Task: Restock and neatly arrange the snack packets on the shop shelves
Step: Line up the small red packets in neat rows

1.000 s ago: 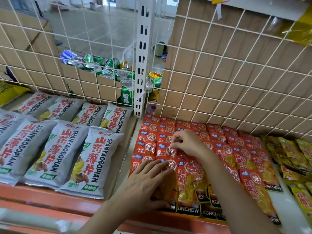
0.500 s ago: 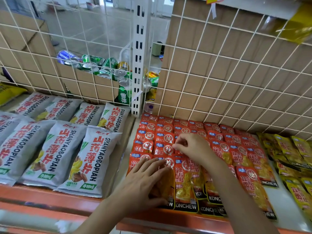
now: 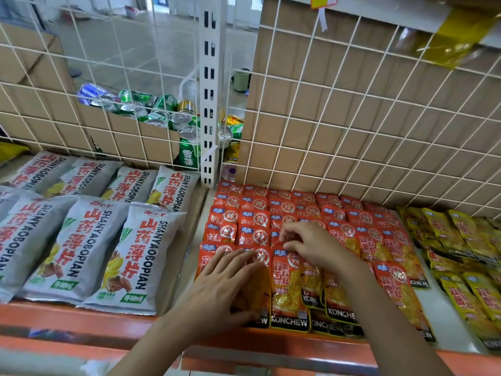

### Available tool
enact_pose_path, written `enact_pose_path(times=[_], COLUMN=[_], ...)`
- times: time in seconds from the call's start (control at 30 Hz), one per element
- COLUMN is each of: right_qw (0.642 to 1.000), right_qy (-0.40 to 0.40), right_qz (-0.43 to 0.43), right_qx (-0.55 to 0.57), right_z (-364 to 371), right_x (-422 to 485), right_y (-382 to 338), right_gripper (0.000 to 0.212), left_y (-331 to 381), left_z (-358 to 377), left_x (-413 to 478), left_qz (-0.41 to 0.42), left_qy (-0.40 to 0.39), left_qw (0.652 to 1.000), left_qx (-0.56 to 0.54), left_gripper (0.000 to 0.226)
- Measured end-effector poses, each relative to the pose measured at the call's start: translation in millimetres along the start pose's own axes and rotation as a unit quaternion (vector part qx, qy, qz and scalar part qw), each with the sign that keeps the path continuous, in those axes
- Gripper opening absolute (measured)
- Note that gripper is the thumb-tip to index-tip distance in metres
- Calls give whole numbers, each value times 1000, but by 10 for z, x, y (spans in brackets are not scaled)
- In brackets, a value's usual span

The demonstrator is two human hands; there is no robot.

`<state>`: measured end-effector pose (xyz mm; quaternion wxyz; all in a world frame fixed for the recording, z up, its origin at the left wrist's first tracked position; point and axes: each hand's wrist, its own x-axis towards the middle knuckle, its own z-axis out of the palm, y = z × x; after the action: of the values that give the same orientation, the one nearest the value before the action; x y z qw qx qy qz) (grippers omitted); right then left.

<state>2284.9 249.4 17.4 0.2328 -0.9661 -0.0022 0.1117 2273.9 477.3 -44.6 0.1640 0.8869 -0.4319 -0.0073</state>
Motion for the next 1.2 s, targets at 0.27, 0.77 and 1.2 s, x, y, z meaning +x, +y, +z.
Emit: enact_pose_path(times=[0.27, 0.77, 1.2], right_qw=[999, 993, 995], right_qy=[-38, 112, 73], right_qz=[0, -25, -8], right_qx=[-11, 0, 74], right_z=[-45, 264, 175], right_x=[53, 364, 529], right_y=[77, -156, -163], right_gripper=[13, 12, 7], left_y=[10, 1, 6], left_z=[-20, 46, 30], left_x=[-9, -41, -57], left_qz=[1, 23, 4], left_qy=[-11, 17, 9], left_qw=[1000, 996, 997], left_qx=[7, 84, 71], left_gripper=[82, 71, 70])
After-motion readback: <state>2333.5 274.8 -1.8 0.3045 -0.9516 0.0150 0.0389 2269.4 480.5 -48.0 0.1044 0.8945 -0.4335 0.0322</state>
